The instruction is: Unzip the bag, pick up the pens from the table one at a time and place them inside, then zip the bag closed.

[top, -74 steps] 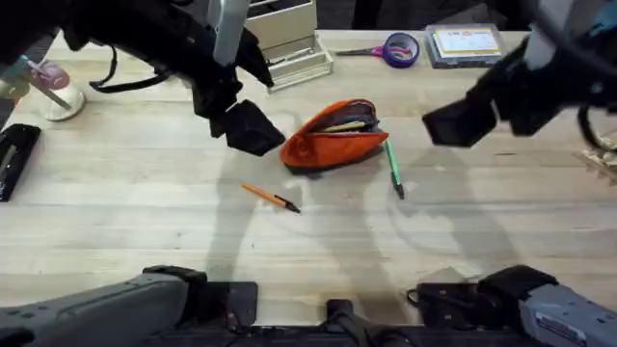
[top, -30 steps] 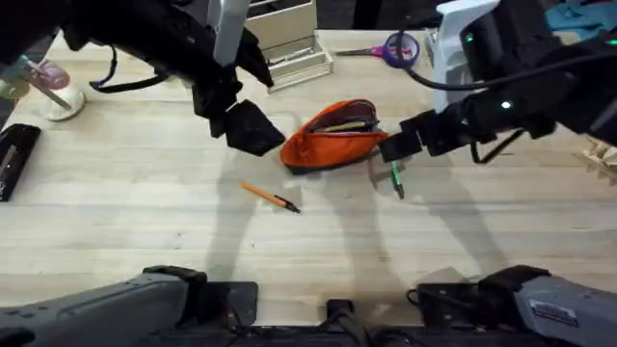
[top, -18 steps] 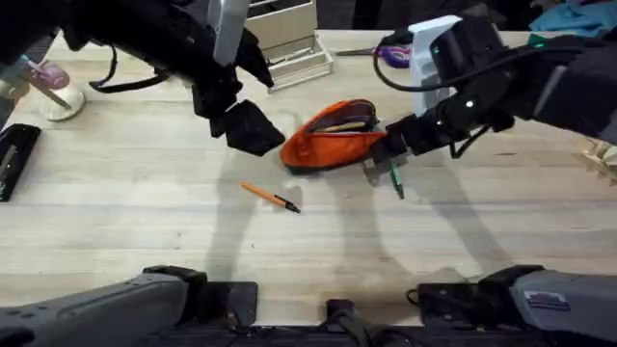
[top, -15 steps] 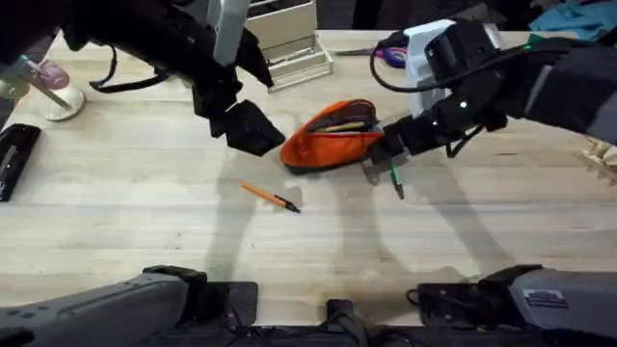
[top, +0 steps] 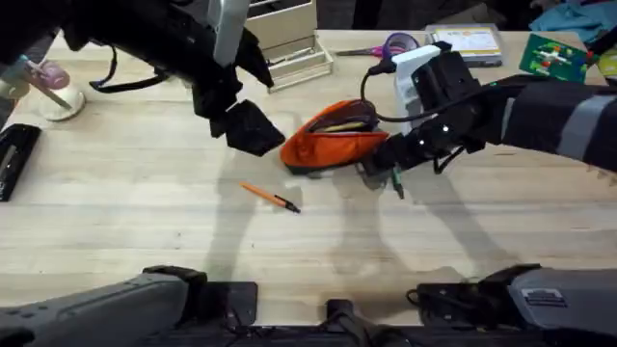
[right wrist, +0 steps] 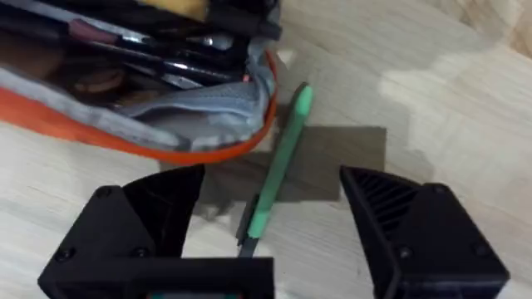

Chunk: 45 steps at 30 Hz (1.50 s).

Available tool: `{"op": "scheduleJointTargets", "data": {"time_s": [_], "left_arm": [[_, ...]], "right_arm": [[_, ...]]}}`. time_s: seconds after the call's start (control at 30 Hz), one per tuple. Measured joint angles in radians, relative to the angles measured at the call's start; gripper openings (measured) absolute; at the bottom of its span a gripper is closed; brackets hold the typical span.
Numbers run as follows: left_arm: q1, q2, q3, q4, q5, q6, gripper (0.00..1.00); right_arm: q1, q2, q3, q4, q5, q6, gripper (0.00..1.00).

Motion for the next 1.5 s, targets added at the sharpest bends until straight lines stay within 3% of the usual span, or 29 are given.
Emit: {"op": "scheduleJointTargets", "data": {"time_s": [0.13, 0.2, 0.57, 1.0, 1.33, 1.5], "left_arm": [[0.0, 0.0, 0.0, 0.0, 0.0, 0.0, 0.994], [0.0, 0.0, 0.0, 0.0, 0.0, 0.0, 0.994], [0.0, 0.0, 0.0, 0.0, 0.0, 0.0, 0.993], [0.0, 0.0, 0.0, 0.0, 0.0, 0.0, 0.993], [0.0, 0.0, 0.0, 0.0, 0.0, 0.0, 0.993], [0.0, 0.0, 0.0, 0.0, 0.0, 0.0, 0.993]], "right_arm": [[0.0, 0.003, 0.0, 0.001, 0.002, 0.0, 0.982], [0.002, 0.006, 0.0, 0.004, 0.015, -0.003, 0.896], [0.037, 0.012, 0.0, 0.029, 0.038, -0.01, 0.062], [0.042, -0.007, 0.001, 0.004, 0.065, -0.01, 0.032], [0.042, -0.196, 0.007, 0.003, 0.236, -0.011, 0.032], [0.042, -0.269, 0.014, 0.08, 0.272, -0.027, 0.032]]}}
